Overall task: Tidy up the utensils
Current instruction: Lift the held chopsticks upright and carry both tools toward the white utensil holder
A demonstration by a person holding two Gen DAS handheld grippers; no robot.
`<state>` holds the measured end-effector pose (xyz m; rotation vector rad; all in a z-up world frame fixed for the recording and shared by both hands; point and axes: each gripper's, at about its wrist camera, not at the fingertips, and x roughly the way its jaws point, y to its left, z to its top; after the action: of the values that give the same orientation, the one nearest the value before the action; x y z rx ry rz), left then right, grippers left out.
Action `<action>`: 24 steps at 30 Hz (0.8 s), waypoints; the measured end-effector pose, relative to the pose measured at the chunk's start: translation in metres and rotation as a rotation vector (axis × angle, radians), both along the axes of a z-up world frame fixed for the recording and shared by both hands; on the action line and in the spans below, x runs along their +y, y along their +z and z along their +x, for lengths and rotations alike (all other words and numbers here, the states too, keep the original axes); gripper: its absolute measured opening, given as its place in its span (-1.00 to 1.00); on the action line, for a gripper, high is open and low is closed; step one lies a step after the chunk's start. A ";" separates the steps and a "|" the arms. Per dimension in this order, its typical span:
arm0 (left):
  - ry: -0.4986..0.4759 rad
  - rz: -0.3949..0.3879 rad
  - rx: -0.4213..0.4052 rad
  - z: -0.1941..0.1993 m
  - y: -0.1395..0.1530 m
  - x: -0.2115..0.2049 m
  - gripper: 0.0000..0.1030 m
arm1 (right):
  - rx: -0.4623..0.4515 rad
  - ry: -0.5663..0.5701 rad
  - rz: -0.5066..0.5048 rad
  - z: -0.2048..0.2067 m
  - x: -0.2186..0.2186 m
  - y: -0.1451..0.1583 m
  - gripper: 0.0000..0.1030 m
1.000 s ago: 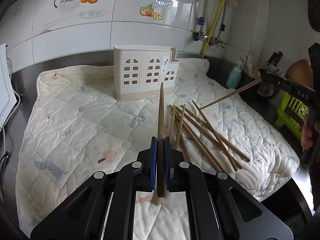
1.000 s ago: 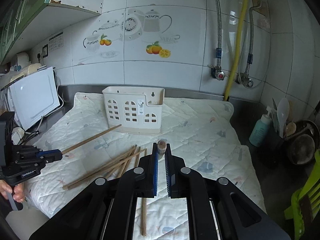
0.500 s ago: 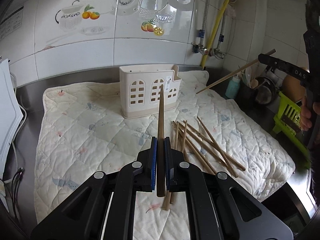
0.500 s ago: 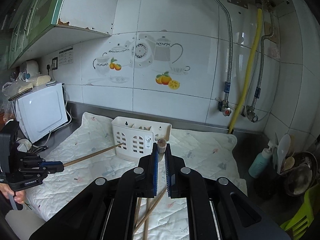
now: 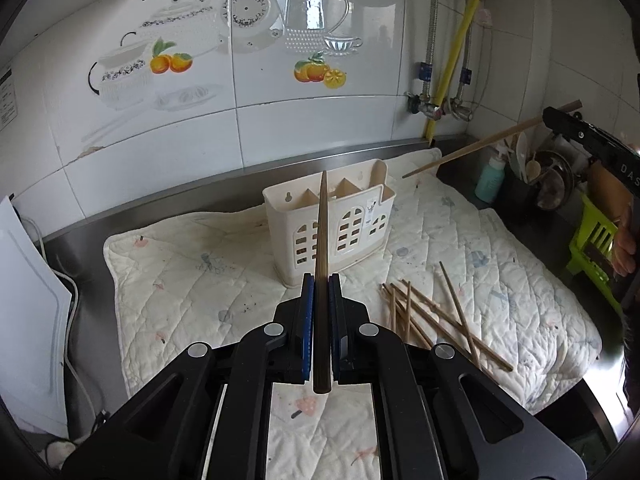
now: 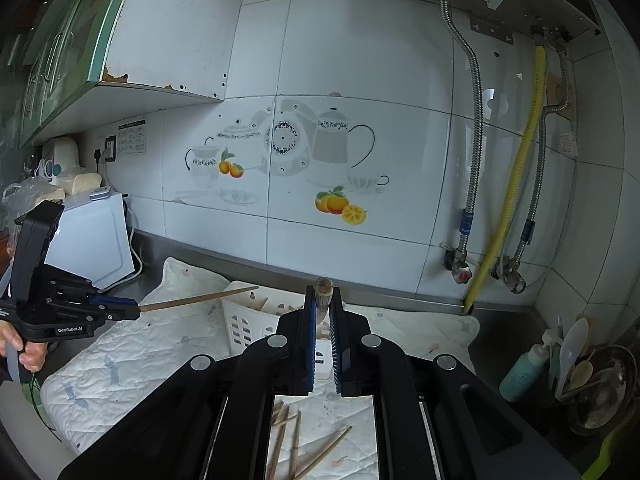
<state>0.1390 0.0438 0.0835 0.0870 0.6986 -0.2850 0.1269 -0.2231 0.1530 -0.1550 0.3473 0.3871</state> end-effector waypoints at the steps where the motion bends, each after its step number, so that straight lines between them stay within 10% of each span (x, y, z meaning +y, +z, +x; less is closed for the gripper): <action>1: -0.004 0.018 0.013 0.006 0.002 -0.001 -0.89 | 0.001 0.002 0.003 0.003 0.001 0.000 -0.88; 15: -0.039 0.143 0.216 0.070 0.016 -0.003 -0.89 | 0.026 0.007 -0.017 0.048 0.018 -0.005 -0.88; 24: -0.016 0.146 0.191 0.099 0.032 -0.008 -0.89 | 0.050 0.003 -0.028 0.065 0.023 -0.008 -0.88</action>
<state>0.2381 0.0355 0.1151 0.2064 0.9083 -0.2590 0.1924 -0.2005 0.1448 -0.1732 0.4021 0.3893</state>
